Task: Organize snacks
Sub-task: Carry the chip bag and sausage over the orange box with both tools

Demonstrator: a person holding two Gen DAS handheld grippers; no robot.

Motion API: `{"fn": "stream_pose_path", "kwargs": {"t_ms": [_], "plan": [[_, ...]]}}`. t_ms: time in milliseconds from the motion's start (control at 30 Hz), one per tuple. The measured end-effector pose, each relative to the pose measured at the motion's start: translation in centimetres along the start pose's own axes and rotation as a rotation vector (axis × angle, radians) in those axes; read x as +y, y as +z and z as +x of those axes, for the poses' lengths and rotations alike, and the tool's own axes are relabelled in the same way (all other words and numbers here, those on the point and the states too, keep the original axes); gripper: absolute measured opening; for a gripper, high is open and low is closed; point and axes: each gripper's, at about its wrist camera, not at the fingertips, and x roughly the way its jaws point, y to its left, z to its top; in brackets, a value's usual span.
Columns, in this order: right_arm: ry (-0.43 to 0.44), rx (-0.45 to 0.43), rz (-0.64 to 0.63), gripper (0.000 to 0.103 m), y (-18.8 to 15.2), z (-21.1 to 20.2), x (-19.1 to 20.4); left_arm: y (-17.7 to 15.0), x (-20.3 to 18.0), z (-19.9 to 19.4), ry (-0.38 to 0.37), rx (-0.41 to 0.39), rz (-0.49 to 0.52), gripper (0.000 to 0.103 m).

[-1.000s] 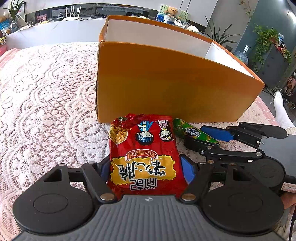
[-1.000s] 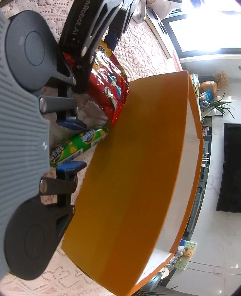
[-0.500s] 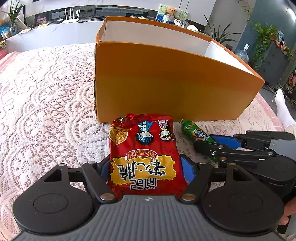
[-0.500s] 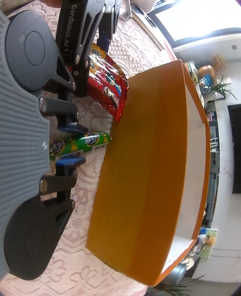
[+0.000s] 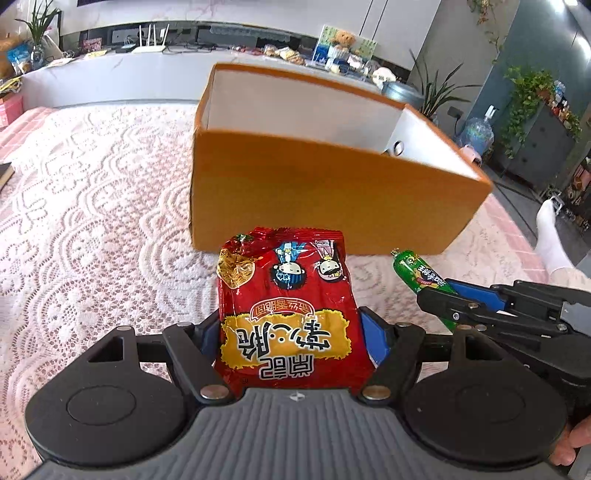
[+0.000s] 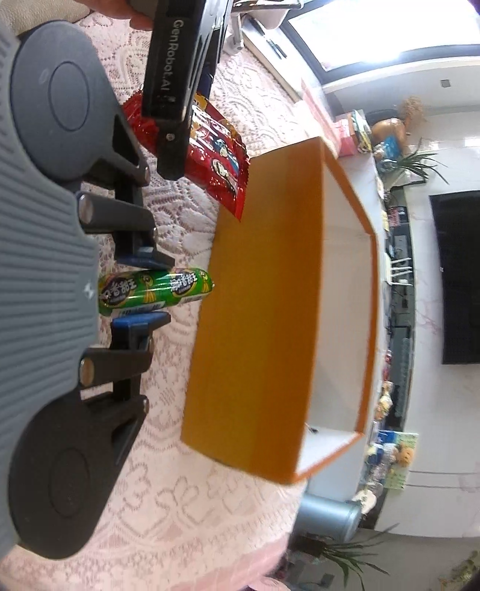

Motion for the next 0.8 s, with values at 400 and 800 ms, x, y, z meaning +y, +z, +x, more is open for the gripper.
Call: {"fn": "stream_pose_path", "kwargs": {"t_ms": [400, 800], "plan": [[-0.045, -0.131, 0.038, 0.021, 0.8, -6.4, -1.5, 2.5, -3.5, -4.0, -0.018, -0.087, 0.023, 0.084], [-0.078, -0.198, -0.024, 0.021, 5.4, -7.7, -2.3, 8.1, -5.6, -3.3, 0.019, -0.137, 0.086, 0.084]]}}
